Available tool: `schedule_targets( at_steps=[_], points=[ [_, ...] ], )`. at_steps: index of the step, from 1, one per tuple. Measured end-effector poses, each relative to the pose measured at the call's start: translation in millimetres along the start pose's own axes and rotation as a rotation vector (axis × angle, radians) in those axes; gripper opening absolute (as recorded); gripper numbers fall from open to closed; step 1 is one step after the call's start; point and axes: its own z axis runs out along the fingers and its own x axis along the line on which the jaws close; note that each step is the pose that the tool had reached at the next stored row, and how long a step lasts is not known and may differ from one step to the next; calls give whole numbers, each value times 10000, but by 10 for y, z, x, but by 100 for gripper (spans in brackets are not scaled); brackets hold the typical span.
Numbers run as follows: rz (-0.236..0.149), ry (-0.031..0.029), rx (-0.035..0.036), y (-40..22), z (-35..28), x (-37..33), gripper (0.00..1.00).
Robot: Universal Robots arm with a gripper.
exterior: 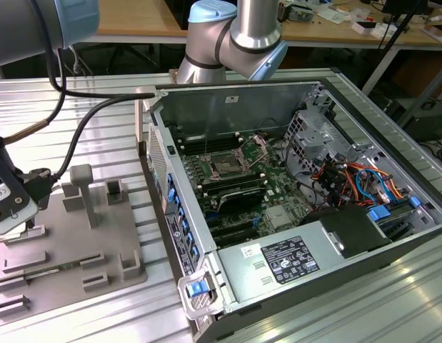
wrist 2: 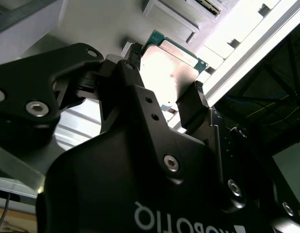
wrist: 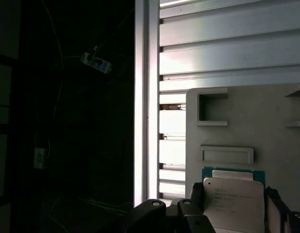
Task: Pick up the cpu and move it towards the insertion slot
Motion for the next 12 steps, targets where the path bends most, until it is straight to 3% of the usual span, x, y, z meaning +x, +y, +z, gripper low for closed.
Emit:
schedule_targets(
  at_steps=[12],
  points=[
    [0,0,0,1,-30,1,55]
  ],
)
